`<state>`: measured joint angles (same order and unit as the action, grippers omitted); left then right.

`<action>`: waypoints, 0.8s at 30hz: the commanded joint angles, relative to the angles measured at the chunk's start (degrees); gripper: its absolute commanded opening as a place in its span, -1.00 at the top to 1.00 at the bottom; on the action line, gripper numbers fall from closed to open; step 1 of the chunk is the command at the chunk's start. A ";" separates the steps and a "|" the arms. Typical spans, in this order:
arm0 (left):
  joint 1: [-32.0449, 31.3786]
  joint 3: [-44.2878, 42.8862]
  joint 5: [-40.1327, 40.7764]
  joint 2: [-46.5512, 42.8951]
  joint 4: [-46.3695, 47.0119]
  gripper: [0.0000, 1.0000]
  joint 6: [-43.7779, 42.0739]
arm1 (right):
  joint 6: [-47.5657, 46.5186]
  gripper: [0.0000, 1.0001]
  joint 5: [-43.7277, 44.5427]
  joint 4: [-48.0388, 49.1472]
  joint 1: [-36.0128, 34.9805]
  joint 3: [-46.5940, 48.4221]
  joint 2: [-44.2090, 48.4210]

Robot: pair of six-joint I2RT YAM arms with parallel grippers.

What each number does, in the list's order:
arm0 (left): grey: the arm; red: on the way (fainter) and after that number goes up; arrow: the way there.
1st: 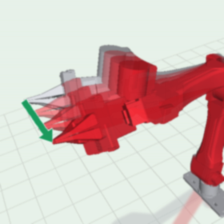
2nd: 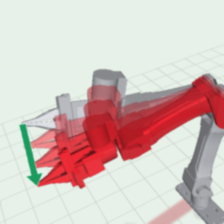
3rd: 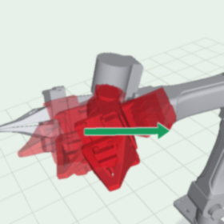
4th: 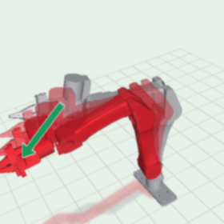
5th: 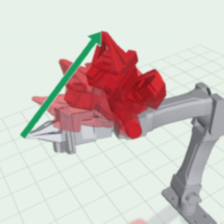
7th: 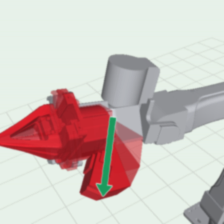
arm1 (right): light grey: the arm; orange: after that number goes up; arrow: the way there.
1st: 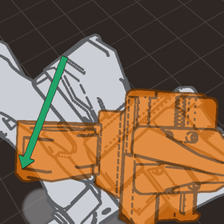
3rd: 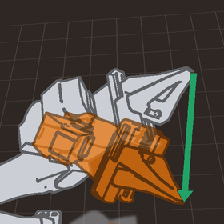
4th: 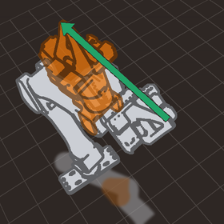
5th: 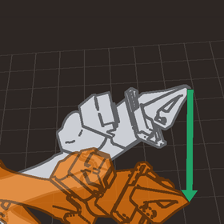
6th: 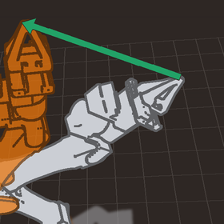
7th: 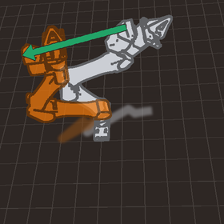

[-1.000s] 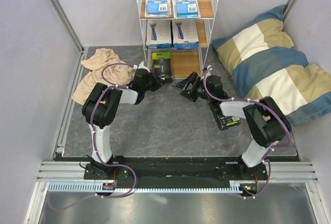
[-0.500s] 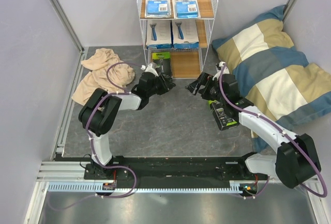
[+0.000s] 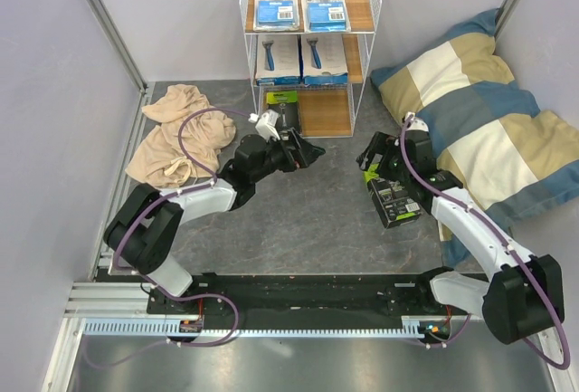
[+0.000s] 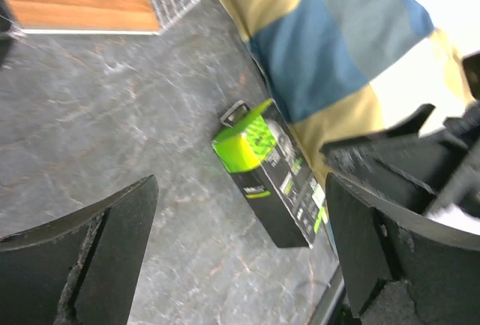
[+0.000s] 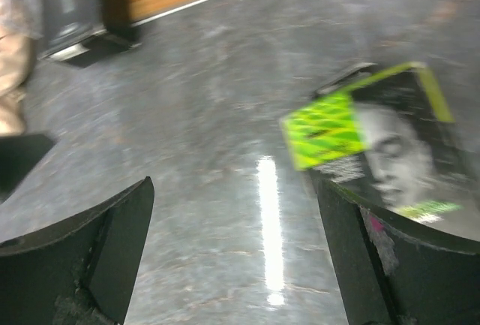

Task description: Place and organize the shaving razors onto the shelf

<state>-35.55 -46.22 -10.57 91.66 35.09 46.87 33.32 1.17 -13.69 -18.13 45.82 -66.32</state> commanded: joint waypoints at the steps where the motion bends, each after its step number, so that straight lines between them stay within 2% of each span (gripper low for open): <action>1: -1.45 0.25 -2.00 -2.27 -0.19 -1.00 -2.13 | -2.38 -0.96 3.05 -4.50 4.24 1.11 2.34; 7: -2.33 -3.17 -5.07 -0.78 -4.85 -1.00 -3.19 | -4.31 -0.96 3.23 -6.43 10.65 0.59 0.24; 11: -2.77 -4.06 -7.01 0.98 -6.53 -1.00 -2.75 | -5.45 -0.96 0.25 -6.79 15.31 -0.21 -3.54; 18: -3.65 -4.06 -8.77 3.26 -6.96 -1.00 -1.79 | -6.69 -0.96 -6.95 -4.07 16.55 -2.57 -10.66; 24: -3.82 -3.88 -10.52 4.93 -7.14 -1.00 -1.00 | -7.30 -0.96 -11.88 -0.81 16.46 -5.47 -12.69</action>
<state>-39.03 -48.49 -18.68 95.29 27.79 46.41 27.16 -4.73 -17.37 -1.54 42.46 -78.19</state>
